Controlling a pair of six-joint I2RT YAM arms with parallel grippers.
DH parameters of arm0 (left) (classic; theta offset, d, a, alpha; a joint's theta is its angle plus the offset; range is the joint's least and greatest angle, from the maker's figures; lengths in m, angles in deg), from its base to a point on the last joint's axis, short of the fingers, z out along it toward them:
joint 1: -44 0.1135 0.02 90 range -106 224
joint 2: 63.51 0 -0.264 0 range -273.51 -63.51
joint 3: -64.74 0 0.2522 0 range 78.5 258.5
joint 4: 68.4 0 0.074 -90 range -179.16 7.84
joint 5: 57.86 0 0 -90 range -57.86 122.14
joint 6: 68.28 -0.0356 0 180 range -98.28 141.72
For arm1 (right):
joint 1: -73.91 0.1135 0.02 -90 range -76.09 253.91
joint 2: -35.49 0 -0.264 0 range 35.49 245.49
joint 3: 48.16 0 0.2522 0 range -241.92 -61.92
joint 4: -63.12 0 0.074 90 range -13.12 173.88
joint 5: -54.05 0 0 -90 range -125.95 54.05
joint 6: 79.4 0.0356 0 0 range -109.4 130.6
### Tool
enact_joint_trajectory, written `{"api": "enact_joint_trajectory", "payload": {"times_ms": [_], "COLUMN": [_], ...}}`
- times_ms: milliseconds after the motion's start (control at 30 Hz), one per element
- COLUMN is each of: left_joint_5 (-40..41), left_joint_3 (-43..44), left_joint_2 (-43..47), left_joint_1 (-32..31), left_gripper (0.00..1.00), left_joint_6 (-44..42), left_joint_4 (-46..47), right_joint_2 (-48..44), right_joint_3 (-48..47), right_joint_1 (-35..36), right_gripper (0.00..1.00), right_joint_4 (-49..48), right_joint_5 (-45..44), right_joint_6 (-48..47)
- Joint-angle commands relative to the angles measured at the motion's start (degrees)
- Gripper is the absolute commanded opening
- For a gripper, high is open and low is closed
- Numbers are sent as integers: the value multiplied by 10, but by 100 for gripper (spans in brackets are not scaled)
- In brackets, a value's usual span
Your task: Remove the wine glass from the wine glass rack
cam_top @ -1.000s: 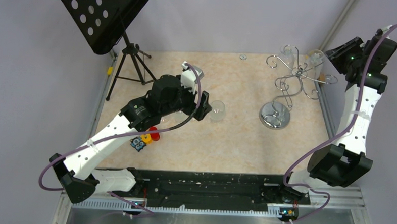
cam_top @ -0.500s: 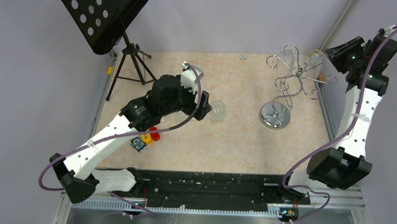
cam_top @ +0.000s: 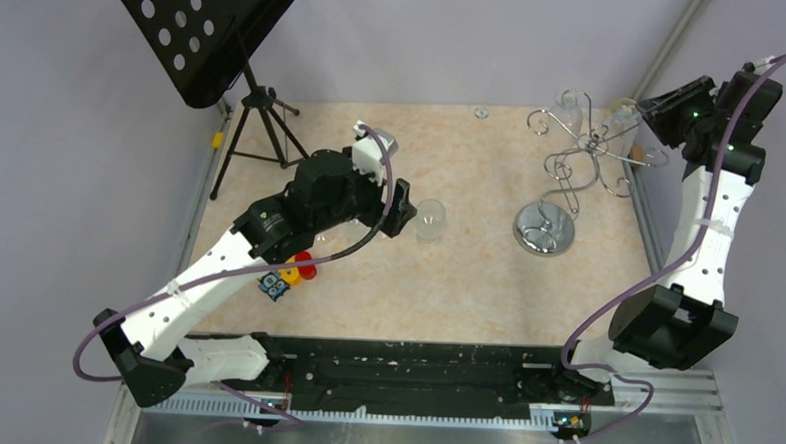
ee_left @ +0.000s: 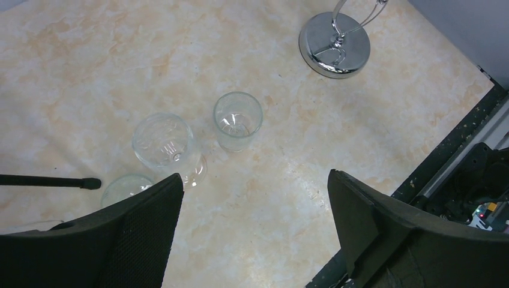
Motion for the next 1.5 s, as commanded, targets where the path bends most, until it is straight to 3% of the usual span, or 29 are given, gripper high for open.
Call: {"api": "enact_joint_trajectory", "payload": {"times_ms": [0, 300, 500, 600, 933, 1067, 1467], "left_joint_5": [17, 17, 19, 21, 19, 21, 21], "left_joint_3": [-5, -7, -7, -8, -8, -9, -12], "left_joint_2": [26, 28, 32, 35, 34, 34, 35], "left_joint_1": [3, 2, 3, 2, 3, 2, 2], "left_gripper": [93, 94, 94, 94, 94, 94, 94], "left_joint_6": [-4, -3, -3, -3, -2, -2, -2], "left_joint_4": [26, 29, 28, 28, 29, 28, 28], "right_joint_2": [10, 8, -51, -61, -59, -58, -108], "right_joint_3": [-20, 3, 118, 140, 159, 163, 197], "right_joint_1": [8, 15, 14, 14, 14, 15, 11], "right_gripper": [33, 33, 30, 27, 15, 0, 0], "right_joint_4": [9, -15, -183, -217, -246, -253, -322], "right_joint_5": [-19, -20, 5, 15, 41, 36, -20], "right_joint_6": [9, 37, 134, 164, 200, 208, 238]}}
